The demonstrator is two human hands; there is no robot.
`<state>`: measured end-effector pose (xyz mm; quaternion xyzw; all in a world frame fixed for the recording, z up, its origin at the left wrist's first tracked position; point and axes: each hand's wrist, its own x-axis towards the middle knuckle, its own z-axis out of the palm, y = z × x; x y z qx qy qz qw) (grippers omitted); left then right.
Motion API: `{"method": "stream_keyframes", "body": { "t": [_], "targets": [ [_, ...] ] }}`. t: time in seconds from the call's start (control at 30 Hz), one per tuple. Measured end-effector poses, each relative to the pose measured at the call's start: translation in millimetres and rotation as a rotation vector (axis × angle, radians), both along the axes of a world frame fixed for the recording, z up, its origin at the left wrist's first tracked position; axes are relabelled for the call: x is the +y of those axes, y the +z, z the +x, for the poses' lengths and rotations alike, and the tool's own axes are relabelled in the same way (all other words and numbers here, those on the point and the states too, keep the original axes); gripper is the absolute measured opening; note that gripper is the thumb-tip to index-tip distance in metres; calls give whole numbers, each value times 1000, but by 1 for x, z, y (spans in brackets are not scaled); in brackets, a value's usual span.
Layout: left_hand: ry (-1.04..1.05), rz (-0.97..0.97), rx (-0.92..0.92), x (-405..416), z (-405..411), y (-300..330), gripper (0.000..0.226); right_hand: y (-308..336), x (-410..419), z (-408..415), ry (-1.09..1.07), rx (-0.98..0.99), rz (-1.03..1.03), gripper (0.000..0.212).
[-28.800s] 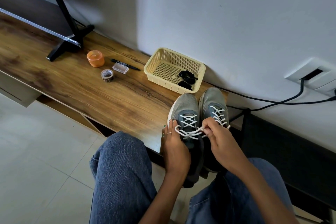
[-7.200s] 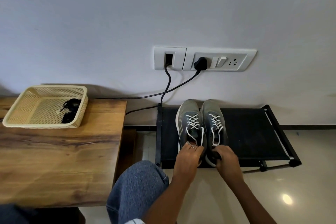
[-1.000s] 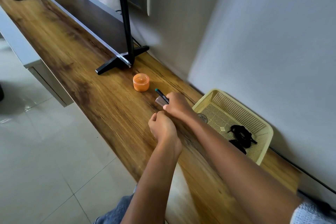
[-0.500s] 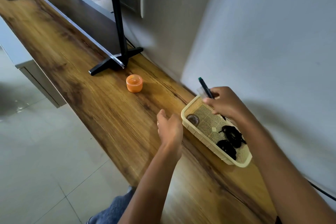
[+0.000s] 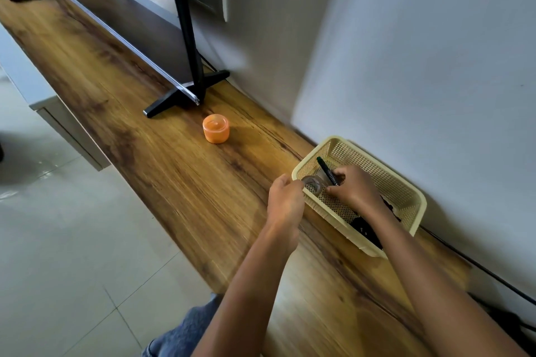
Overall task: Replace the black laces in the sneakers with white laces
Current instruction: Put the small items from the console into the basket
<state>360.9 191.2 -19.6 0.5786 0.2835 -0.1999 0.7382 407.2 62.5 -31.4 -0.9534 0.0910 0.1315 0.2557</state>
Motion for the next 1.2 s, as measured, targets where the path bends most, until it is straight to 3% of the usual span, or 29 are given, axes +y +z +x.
{"method": "stream_keyframes", "body": {
  "t": [0.27, 0.43, 0.6, 0.77, 0.93, 1.2],
  "targets": [
    [7, 16, -36, -3, -5, 2, 27, 1, -1, -2, 40, -19, 57, 54],
    [9, 26, -63, -2, -7, 9, 28, 2, -16, 1, -55, -129, 105, 32],
    [1, 18, -49, -2, -6, 6, 32, -2, -37, 7, -118, -337, -57, 20],
    [-14, 5, -73, -4, -6, 3, 31, -15, -40, 3, -6, -437, -335, 16],
    [-21, 0, -87, -4, -5, 1, 31, -22, -35, 8, 126, -446, -414, 6],
    [-22, -5, -78, -5, -6, 1, 30, -24, -40, 11, 261, -436, -511, 14]
  ]
}}
